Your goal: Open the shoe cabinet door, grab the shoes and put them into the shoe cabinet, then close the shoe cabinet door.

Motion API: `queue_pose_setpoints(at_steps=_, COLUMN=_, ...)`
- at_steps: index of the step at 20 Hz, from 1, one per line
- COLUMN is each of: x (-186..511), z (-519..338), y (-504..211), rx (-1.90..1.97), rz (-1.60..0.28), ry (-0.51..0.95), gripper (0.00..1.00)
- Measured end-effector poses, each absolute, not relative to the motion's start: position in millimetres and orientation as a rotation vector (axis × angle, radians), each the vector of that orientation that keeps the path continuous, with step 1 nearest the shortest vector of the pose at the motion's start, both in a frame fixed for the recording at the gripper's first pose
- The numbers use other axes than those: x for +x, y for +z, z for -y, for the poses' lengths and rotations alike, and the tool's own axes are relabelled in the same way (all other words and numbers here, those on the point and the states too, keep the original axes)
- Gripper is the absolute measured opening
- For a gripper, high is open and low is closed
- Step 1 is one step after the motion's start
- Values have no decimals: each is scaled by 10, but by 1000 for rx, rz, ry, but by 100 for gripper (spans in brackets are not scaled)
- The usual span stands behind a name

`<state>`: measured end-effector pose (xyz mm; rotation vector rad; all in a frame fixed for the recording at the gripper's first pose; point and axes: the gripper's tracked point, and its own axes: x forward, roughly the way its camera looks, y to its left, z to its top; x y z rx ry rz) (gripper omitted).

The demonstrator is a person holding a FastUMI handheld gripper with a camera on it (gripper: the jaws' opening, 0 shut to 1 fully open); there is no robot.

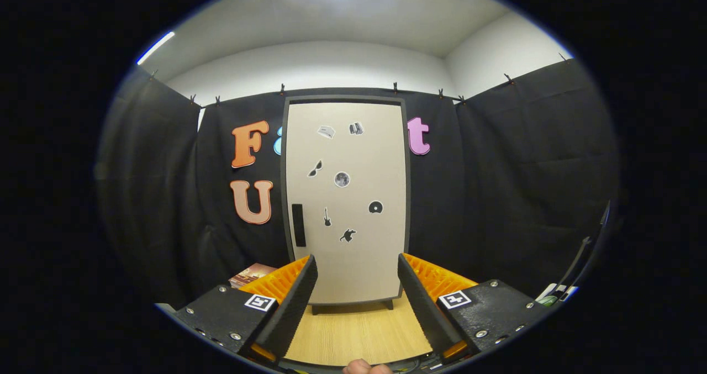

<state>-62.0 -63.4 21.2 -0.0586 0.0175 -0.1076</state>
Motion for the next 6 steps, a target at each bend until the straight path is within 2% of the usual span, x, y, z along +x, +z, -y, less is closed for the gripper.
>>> queue_pose_setpoints(at_steps=6, x=-558, z=626, y=199, rx=-62, rz=-19, ry=-110, gripper=92)
